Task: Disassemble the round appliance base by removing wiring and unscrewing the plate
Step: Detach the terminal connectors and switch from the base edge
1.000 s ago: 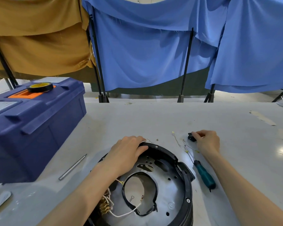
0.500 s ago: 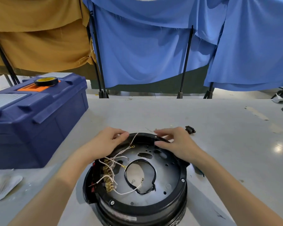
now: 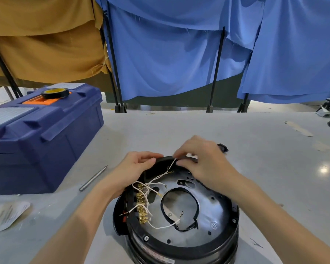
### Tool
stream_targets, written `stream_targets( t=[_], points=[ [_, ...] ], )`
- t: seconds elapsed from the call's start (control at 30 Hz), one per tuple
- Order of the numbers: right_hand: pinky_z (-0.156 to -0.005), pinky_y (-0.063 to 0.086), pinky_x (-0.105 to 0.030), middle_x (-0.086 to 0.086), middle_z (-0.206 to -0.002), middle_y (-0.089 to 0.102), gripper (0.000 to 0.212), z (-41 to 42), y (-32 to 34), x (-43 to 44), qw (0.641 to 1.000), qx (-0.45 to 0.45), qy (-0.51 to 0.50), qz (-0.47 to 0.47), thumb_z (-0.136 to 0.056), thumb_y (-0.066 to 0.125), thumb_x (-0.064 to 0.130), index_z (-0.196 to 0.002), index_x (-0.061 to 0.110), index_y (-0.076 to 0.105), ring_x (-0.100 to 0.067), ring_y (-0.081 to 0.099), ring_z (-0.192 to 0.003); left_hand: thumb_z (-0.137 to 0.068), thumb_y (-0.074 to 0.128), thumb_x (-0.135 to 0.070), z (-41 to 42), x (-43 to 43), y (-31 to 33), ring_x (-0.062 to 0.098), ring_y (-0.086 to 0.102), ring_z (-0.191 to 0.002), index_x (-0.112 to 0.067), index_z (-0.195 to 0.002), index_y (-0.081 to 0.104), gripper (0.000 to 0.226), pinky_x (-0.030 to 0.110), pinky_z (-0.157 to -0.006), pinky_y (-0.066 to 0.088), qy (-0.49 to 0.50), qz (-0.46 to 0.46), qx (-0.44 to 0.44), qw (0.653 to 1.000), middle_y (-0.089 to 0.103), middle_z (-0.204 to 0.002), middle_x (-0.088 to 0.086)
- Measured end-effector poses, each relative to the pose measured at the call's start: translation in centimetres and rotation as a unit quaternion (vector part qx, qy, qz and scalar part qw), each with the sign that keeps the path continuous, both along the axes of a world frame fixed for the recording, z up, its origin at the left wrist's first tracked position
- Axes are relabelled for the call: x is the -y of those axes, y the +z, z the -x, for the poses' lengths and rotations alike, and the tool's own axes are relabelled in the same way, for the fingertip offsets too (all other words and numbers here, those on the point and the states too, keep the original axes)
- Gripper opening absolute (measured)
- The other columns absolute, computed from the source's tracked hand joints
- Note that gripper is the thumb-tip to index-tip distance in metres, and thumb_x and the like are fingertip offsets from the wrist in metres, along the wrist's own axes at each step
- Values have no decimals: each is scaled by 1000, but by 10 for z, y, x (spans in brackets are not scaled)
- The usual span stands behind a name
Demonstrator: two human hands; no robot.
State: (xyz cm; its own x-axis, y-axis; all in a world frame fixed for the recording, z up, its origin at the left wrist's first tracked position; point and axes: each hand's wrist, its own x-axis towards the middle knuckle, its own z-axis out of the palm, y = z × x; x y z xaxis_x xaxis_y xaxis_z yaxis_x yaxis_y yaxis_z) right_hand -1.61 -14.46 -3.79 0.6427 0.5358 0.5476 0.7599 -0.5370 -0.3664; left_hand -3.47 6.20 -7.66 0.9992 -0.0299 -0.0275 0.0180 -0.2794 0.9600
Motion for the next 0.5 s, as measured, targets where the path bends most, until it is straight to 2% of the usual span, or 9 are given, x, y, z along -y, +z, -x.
stream_targets(
  t=[0.1,0.2,0.27,0.33,0.43,0.5],
  points=[
    [-84,41,-27,-5,-97,70,19,1,-5,-26,987,-30,77,136,-83,69,11,-102,12,73,-19,53,-100,-98,50,-16,1,1,-3,9,71,-89,-18,-110,69,23,11,-68,51,-2,19,22,1000,76,-96,-2],
    [-86,43,-34,-6,-99,68,20,-4,-12,-44,965,-58,104,232,-87,58,6,-101,14,71,-20,51,-100,-99,49,-15,1,0,-5,6,72,-84,-20,-106,70,23,10,-65,50,-2,32,34,999,76,-92,-6],
    [-85,44,-35,-4,-97,68,19,-5,-15,-49,967,-76,115,216,-90,56,6,-98,13,71,-19,50,-96,-99,48,-15,0,0,-6,4,71,-84,-21,-105,69,23,10,-65,50,-3,36,34,999,76,-91,-6],
    [-77,42,-28,1,-87,66,13,-3,-15,-49,974,-127,127,139,-92,61,16,-93,12,73,-15,50,-86,-99,49,-16,0,0,-6,2,71,-85,-23,-103,70,23,9,-66,50,-3,34,35,999,76,-91,-8],
    [-63,41,-22,4,-74,63,27,5,-13,-51,969,-176,148,92,-81,73,39,-84,12,71,-9,54,-70,-99,49,-15,-1,0,-6,-1,70,-82,-27,-97,71,25,8,-64,49,2,31,38,999,76,-88,-12],
    [-61,41,-19,5,-69,59,33,7,-13,-53,966,-182,152,98,-75,79,40,-83,10,67,-8,53,-64,-98,48,-11,-1,0,-6,-2,70,-78,-27,-96,72,29,8,-62,49,5,25,38,999,76,-85,-12]
  ],
)
